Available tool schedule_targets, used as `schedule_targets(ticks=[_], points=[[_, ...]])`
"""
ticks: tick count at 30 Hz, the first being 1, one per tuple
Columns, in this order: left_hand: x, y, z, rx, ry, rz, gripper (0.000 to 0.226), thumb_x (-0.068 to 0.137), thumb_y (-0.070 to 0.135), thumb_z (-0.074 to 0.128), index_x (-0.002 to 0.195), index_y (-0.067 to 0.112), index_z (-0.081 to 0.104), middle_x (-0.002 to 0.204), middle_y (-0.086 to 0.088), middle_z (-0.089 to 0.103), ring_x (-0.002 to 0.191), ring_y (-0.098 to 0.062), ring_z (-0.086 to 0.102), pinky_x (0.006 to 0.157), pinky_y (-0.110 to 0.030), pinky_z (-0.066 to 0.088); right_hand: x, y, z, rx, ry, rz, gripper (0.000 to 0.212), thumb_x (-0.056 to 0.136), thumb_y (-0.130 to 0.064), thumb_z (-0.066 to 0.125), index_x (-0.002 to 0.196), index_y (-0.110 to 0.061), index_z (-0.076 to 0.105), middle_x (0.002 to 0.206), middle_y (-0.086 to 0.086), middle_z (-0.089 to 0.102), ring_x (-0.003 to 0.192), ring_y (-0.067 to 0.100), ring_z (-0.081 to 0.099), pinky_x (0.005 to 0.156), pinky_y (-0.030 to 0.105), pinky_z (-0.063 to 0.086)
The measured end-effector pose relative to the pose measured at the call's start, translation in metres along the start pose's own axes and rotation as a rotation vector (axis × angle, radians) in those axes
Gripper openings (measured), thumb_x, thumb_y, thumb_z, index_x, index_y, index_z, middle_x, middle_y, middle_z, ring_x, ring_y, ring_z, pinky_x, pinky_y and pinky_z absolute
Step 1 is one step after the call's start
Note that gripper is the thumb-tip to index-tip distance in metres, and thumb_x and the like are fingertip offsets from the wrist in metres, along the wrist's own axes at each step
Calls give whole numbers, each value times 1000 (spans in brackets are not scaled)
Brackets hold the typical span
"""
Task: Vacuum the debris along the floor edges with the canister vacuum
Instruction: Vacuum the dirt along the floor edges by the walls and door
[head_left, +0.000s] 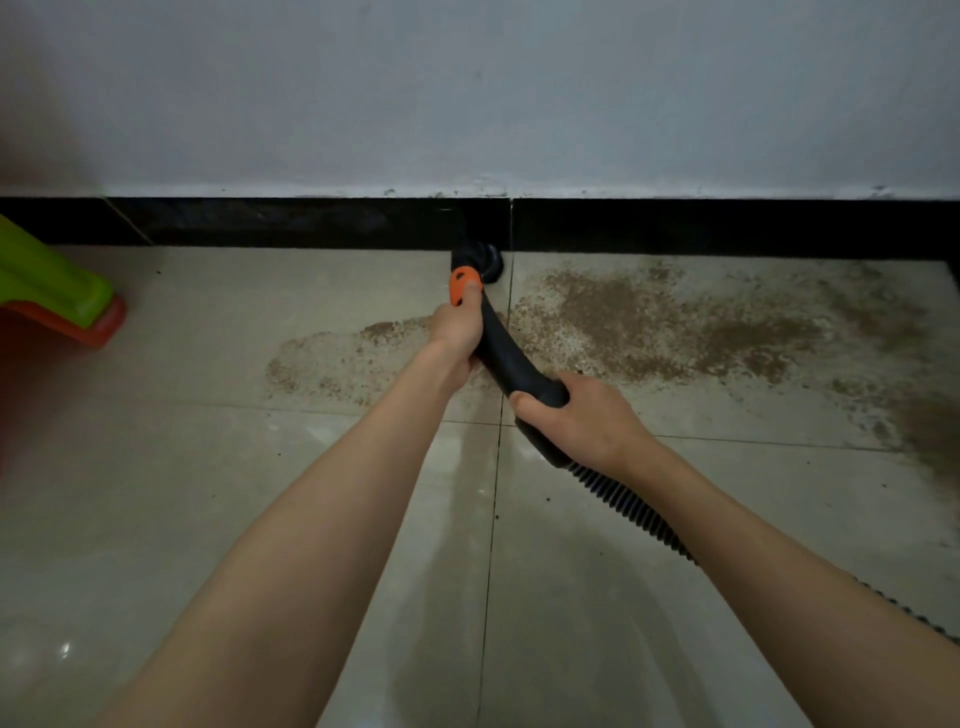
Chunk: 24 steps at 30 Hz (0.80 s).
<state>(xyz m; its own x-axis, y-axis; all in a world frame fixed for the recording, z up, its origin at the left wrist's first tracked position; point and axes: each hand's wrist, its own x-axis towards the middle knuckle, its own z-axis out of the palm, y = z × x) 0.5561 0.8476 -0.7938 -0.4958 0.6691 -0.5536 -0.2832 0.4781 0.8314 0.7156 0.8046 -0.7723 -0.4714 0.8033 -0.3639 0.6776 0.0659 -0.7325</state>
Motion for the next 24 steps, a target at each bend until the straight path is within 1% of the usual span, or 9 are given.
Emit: schedule_targets(ticks=[4, 8, 10, 11, 13, 15, 17, 21, 24], points=[[-2, -1, -8, 16, 39, 1, 60, 97, 46, 44, 135, 0, 42, 126, -15, 56, 112, -29, 56, 82, -34, 50, -4, -6, 6, 61, -10, -2, 28, 89, -46, 60, 77, -22, 51, 74, -2, 59, 70, 17, 59, 58, 28, 41], [-4, -3, -36, 13, 147, -3, 60, 97, 45, 45, 135, 0, 41, 125, -16, 56, 111, -30, 56, 79, -34, 49, -4, -20, 19, 74, -86, -29, 32, 89, -45, 60, 71, -21, 53, 66, -3, 59, 62, 15, 59, 54, 25, 41], [-8, -7, -49, -20, 176, 0, 58, 97, 45, 45, 134, 0, 42, 122, -14, 56, 106, -27, 56, 77, -33, 48, -6, -25, 26, 65, -122, -46, 29, 88, -47, 61, 78, -20, 56, 71, -1, 62, 65, 16, 61, 56, 29, 48], [-10, -10, -54, -37, 181, 1, 57, 97, 45, 46, 133, 1, 42, 120, -13, 56, 102, -25, 56, 76, -33, 47, -8, -26, 28, 61, -134, -52, 30, 87, -48, 61, 84, -18, 57, 76, 1, 64, 69, 18, 64, 61, 33, 51], [-15, -16, -60, -55, 174, -6, 57, 97, 46, 45, 134, 3, 43, 117, -12, 56, 100, -23, 55, 76, -32, 46, -13, -26, 32, 33, -145, -56, 34, 87, -49, 61, 92, -16, 58, 83, 3, 65, 75, 21, 65, 67, 36, 54], [-20, -19, -59, -55, 158, -18, 59, 96, 48, 44, 135, 4, 43, 115, -11, 56, 101, -24, 55, 76, -32, 46, -19, -24, 30, -1, -136, -52, 34, 87, -50, 60, 94, -17, 57, 84, 2, 65, 77, 20, 65, 67, 34, 53], [-25, -21, -54, -54, 139, -27, 61, 96, 50, 44, 136, 4, 42, 119, -12, 56, 105, -25, 56, 76, -33, 47, -25, -20, 25, -15, -120, -36, 35, 87, -50, 59, 97, -16, 58, 86, 2, 65, 79, 20, 64, 67, 33, 52], [-36, -23, -33, -30, 80, -36, 59, 97, 48, 43, 136, 4, 42, 125, -14, 56, 110, -27, 56, 75, -32, 47, -37, -7, 15, -1, -77, 8, 35, 87, -50, 60, 94, -16, 58, 84, 1, 64, 77, 18, 64, 65, 31, 51], [-43, -22, -16, -19, 32, -41, 56, 98, 45, 41, 136, 3, 41, 123, -13, 56, 109, -26, 56, 77, -32, 47, -46, 2, 8, 65, -58, 45, 37, 86, -50, 60, 94, -13, 60, 84, 2, 66, 78, 21, 66, 70, 36, 54]])
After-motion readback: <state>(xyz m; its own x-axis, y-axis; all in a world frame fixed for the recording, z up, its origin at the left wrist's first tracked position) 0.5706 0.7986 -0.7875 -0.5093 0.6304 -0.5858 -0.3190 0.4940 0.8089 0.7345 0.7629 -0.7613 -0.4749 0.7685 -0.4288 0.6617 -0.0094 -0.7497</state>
